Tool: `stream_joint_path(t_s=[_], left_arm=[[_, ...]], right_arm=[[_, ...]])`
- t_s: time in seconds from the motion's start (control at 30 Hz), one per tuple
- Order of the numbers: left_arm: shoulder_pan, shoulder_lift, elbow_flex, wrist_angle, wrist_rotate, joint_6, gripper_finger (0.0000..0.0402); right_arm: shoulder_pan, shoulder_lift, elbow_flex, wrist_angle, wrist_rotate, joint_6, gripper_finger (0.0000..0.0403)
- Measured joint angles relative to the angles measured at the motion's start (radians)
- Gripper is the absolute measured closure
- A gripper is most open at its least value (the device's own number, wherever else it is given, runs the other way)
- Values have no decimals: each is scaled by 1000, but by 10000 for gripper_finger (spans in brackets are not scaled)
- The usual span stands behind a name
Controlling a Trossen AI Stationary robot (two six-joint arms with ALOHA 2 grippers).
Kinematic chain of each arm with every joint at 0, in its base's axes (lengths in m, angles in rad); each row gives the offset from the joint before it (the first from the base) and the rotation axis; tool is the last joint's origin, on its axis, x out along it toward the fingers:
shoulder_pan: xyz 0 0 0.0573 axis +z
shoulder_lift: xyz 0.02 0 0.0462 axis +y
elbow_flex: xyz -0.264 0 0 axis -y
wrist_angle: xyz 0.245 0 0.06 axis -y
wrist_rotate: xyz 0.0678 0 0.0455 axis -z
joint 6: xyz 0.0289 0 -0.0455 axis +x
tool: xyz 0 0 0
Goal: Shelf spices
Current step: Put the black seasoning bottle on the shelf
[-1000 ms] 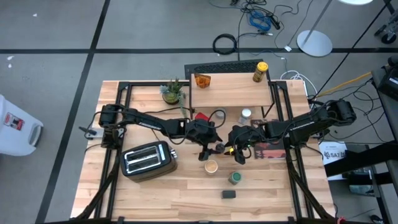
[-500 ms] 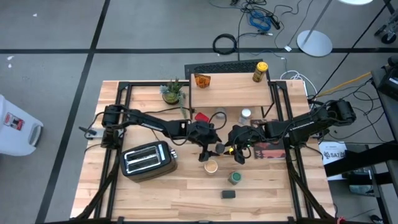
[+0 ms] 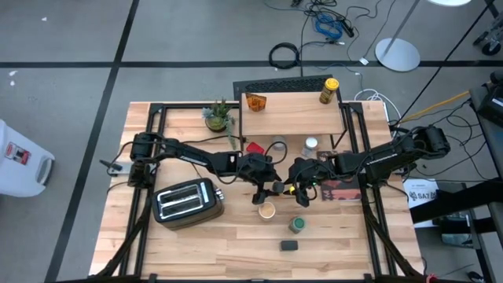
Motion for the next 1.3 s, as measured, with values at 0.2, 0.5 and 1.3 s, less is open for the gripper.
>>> stream_joint_path(t_s=[0.2, 0.5, 1.3], left_arm=[[0, 0, 0, 14, 12, 12, 171], [0, 0, 0, 22, 5, 29, 195], [1, -142, -1, 1, -17, 84, 196]], right_arm=[[0, 0, 0, -8, 0, 1, 220], [0, 0, 0, -21, 1, -1, 219], [3, 0, 0, 112, 71, -33, 175]])
